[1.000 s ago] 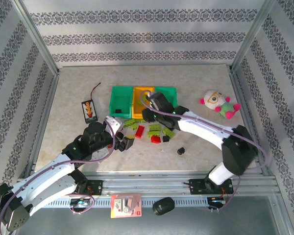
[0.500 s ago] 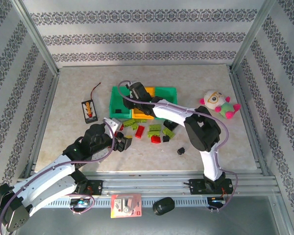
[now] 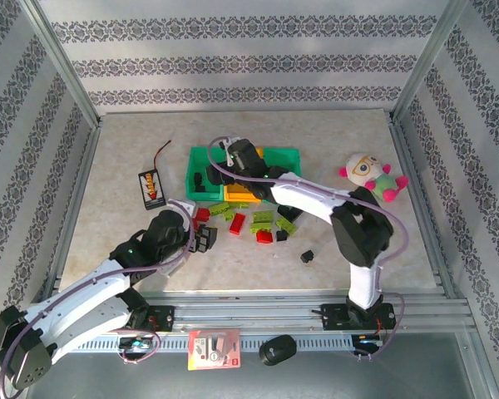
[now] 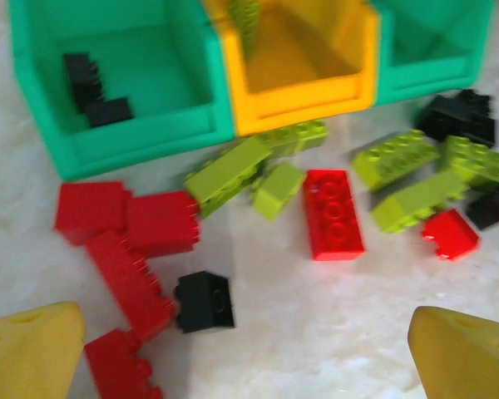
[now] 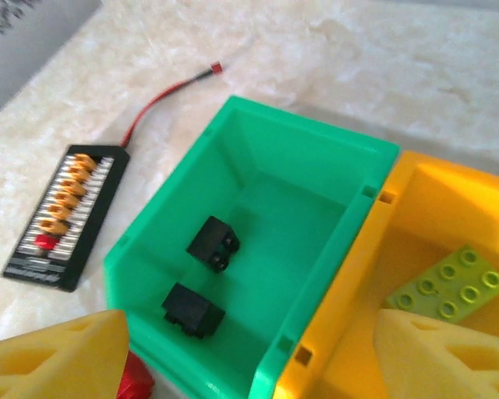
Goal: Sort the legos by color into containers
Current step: Place the lego in the container, then pick up the lego from the bottom-left of the table.
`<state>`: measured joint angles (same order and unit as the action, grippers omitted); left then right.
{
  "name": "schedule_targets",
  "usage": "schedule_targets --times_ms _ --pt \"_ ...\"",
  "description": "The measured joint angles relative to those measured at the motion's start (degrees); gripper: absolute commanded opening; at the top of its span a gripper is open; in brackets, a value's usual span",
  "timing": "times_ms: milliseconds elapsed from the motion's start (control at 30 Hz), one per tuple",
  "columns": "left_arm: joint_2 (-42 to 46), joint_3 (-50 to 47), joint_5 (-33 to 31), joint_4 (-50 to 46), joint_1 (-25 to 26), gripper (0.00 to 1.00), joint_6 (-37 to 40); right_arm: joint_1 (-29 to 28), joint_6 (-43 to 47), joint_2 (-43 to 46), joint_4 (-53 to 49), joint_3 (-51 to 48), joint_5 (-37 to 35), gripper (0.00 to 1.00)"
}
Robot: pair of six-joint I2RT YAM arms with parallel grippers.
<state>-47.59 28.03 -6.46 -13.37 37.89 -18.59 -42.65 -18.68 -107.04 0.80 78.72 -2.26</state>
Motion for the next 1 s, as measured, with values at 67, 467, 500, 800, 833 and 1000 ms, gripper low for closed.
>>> schedule_targets --times_ms 67,467,500,800,833,1000 --pt "-1.27 1.31 -2.67 -2.54 0.0 0.99 -2.93 -0.26 0.7 4.83 0.5 -4.11 -0.04 0.81" --pt "-12.96 8.81 -6.93 -15.39 -5.16 0.69 -11.85 -6.82 5.49 30.14 0.2 -25.33 0.48 0.81" --pt "-14.23 9.09 -6.54 -15.87 -5.7 0.67 -11.89 -7.3 5.68 31.23 -0.04 -25.94 0.5 0.81" --pt "-25.88 12.11 -0.72 -17.55 -9.68 0.52 -11.02 -8.61 6.93 34.64 -2.78 -27.26 1.75 0.81" --pt "-26.6 12.22 -0.02 -17.55 -9.86 0.51 -10.82 -8.61 6.97 34.64 -3.04 -27.28 1.75 0.81" --pt "-29.03 12.24 1.95 -17.51 -10.36 0.47 -10.36 -8.61 7.13 34.62 -3.23 -27.28 1.75 0.81"
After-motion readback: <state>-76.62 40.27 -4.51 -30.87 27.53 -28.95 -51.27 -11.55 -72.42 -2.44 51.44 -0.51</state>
